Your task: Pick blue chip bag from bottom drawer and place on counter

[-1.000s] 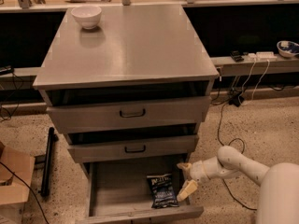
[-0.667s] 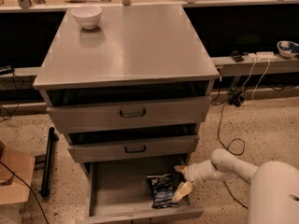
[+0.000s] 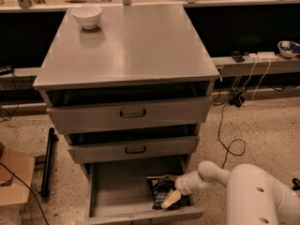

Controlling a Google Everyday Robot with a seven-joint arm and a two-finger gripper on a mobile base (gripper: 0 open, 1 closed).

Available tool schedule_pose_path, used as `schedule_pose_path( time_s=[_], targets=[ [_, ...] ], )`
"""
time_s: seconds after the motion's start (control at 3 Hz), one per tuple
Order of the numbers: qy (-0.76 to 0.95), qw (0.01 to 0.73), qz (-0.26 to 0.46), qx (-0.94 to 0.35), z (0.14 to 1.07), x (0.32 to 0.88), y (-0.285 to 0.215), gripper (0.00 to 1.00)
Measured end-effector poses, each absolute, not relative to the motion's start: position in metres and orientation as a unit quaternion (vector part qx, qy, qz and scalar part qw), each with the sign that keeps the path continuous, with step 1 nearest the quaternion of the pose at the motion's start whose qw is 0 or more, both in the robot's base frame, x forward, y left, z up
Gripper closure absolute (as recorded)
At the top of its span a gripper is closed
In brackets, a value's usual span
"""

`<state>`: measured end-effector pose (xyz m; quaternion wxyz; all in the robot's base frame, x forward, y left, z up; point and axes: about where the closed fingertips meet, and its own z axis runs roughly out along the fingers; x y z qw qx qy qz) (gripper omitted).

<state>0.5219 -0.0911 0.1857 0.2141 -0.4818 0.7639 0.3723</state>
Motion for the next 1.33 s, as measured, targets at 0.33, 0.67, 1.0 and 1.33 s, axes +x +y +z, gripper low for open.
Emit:
schedule_pose_path(
  time_s=[0.33, 0.67, 1.0, 1.33],
  targets=[
    [0.775, 0.209, 0.362, -0.474, 0.161, 0.524, -0.09, 0.0],
    [0.781, 0.199, 0.368, -0.464, 0.14, 0.525, -0.093, 0.19],
    [0.78, 0.202, 0.378, -0.456, 0.132, 0.528, -0.095, 0.42],
    [0.777, 0.212, 0.388, -0.449, 0.13, 0.532, -0.093, 0.65]
  ],
)
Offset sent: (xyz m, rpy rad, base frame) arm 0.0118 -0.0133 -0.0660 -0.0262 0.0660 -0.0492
